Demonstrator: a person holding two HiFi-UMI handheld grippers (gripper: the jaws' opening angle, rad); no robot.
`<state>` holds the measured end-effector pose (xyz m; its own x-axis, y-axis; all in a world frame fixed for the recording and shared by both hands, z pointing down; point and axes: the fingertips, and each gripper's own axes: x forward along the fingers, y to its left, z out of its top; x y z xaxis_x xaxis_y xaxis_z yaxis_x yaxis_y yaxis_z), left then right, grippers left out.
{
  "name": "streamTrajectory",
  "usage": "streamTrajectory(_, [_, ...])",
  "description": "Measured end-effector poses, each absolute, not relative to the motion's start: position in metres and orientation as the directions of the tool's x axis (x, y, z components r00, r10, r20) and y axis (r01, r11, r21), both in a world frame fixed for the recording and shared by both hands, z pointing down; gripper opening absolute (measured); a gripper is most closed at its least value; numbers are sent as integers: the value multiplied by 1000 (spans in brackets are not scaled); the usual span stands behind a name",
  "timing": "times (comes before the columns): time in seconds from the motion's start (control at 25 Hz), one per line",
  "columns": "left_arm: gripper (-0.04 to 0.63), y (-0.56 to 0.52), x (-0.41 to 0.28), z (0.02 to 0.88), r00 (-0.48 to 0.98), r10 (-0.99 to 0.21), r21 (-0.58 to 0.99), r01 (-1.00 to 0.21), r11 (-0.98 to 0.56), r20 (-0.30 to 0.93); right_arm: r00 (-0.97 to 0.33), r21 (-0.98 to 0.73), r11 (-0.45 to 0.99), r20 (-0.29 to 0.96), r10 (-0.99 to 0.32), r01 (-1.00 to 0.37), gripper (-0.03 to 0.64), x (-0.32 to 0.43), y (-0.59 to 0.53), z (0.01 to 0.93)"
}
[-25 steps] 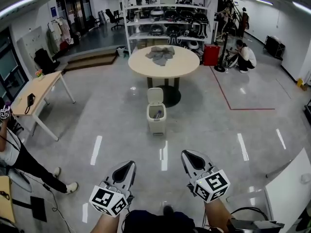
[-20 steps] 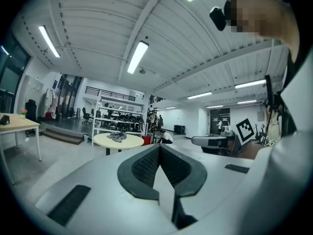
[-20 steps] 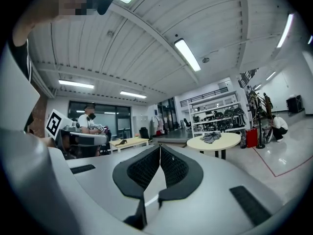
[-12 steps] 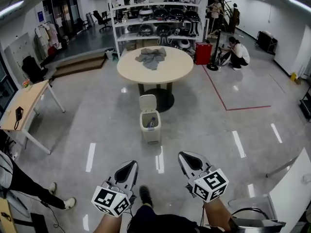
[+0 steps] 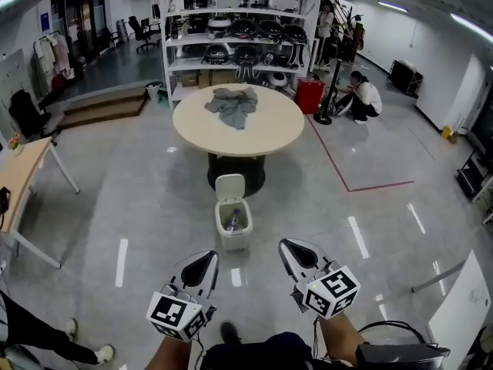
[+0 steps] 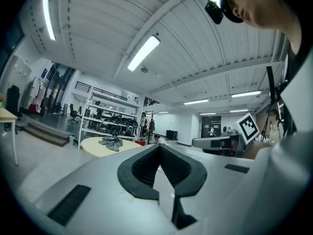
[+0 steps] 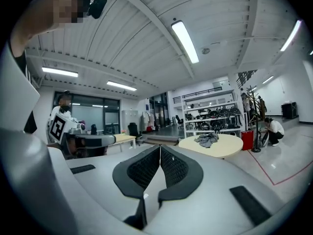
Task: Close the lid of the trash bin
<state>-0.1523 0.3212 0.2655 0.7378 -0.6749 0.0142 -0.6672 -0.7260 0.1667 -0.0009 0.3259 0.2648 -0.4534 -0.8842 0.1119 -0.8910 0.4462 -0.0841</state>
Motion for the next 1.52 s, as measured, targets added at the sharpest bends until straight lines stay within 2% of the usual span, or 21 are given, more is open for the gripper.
streamTrajectory(0.24, [0,262,-156,261,757,-654,195,-640,-743,-4,-425,-78,419,122,-897,-905,9,-9,270,259])
streamTrajectory(0.52, [0,201,-146,266,756,-655,178,-644,-744,0,-451,-98,442,119,-885,-892,9,-8,203,271])
streamTrajectory(1.0, [0,29,-87,262,695,-719,154,-711,-687,6,-526,-120,518,57,-848,-847,11,56,18,266])
streamTrajectory(1.24, [0,-45,-57,264,666,-745,179,-737,-651,30,-542,-126,531,73,-837,-838,9,94,-65,269])
streamTrajectory(1.52, [0,-120,-54,271,673,-738,186,-732,-655,50,-526,-166,505,131,-840,-847,10,95,-139,293])
